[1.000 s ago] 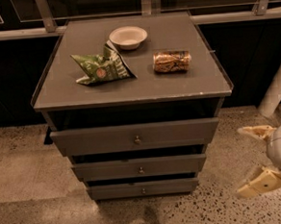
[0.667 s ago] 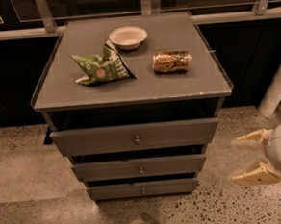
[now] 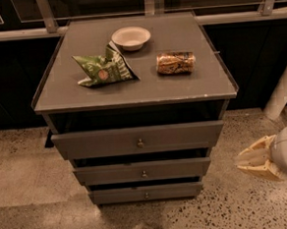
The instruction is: Open top drawer
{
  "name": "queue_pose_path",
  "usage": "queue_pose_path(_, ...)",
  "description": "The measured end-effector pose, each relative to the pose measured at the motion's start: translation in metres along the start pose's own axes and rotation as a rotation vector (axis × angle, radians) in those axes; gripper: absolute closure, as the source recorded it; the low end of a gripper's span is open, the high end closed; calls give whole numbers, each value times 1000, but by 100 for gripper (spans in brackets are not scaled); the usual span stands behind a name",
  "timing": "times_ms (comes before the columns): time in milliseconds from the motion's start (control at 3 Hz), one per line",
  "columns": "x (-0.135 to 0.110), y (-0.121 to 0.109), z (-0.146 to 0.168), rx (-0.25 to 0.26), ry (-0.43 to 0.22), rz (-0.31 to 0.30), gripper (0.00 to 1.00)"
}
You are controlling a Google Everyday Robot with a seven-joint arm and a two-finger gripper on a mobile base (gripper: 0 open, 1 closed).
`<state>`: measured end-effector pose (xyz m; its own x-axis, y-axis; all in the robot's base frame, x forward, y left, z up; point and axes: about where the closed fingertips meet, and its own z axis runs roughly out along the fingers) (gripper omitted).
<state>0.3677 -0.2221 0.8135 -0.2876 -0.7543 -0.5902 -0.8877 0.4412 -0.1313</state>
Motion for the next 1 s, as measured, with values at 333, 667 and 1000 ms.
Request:
queue_pose_path(333,6,-4,10,49,-65,12,100)
queue_pose_path(667,20,-22,40,155,-234,63,100)
queue_pose_path(1000,22,-60,61,282,-364,83,100)
